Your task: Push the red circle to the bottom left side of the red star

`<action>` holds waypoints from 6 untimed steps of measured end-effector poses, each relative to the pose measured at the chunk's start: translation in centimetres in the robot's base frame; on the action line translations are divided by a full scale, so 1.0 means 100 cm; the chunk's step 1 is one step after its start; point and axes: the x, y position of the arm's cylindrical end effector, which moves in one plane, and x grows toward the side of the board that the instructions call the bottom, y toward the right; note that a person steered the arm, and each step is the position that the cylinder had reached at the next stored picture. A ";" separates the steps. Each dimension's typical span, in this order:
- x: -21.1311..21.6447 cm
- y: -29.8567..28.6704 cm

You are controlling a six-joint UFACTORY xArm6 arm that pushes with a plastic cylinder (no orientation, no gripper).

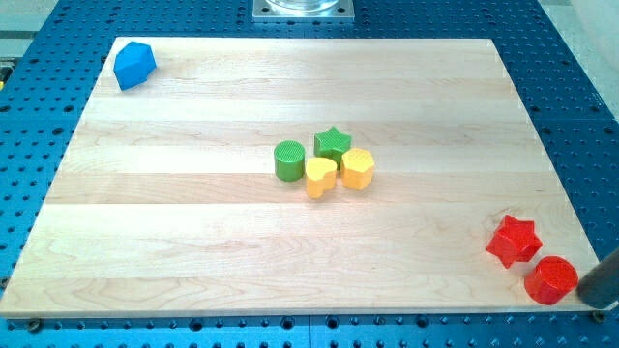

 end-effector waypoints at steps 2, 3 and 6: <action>-0.001 -0.040; 0.001 -0.059; 0.001 -0.095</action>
